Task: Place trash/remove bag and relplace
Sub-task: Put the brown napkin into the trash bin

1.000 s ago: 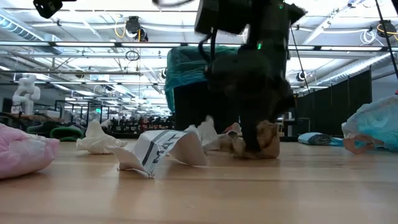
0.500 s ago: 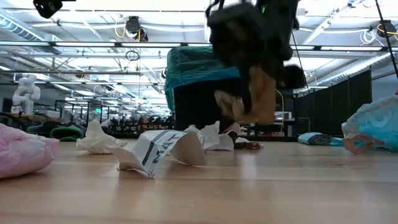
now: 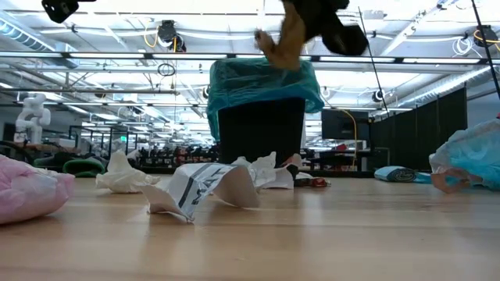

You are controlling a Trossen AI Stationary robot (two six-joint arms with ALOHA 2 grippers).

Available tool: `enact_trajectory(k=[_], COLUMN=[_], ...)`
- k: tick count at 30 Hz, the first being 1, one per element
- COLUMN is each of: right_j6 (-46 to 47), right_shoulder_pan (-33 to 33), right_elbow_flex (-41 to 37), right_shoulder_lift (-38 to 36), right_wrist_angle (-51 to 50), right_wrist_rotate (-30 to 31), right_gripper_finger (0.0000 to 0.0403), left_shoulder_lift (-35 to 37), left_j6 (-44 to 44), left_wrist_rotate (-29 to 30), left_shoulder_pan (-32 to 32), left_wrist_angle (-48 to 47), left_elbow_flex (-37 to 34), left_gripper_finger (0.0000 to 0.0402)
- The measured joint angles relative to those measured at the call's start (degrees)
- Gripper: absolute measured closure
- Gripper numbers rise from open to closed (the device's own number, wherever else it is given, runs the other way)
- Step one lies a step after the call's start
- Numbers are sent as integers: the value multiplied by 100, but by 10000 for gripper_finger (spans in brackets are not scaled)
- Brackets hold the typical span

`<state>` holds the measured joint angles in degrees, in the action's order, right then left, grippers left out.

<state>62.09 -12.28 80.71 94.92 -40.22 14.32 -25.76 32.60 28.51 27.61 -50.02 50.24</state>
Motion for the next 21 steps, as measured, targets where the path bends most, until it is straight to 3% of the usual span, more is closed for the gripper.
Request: enact_trajectory(k=[5, 9, 15, 21], right_j6=[-608, -1436, -2460, -2553], right_shoulder_pan=[250, 605, 1464, 2119], right_elbow_flex=[667, 1323, 1775, 1787], right_shoulder_lift=[-318, -345, -345, -264], right_wrist_angle=[-21, -23, 426, 295], right_wrist_rotate=[903, 1261, 1420, 1331], right_gripper_finger=[403, 403, 403, 403], left_shoulder_lift=[1, 0, 1, 0], left_j6=[0, 0, 0, 0], left_wrist_rotate=[0, 0, 2, 0], left_shoulder_pan=[0, 0, -2, 0], left_wrist_angle=[0, 0, 2, 0], left_elbow_flex=[0, 0, 0, 0], left_gripper_finger=[247, 247, 247, 247])
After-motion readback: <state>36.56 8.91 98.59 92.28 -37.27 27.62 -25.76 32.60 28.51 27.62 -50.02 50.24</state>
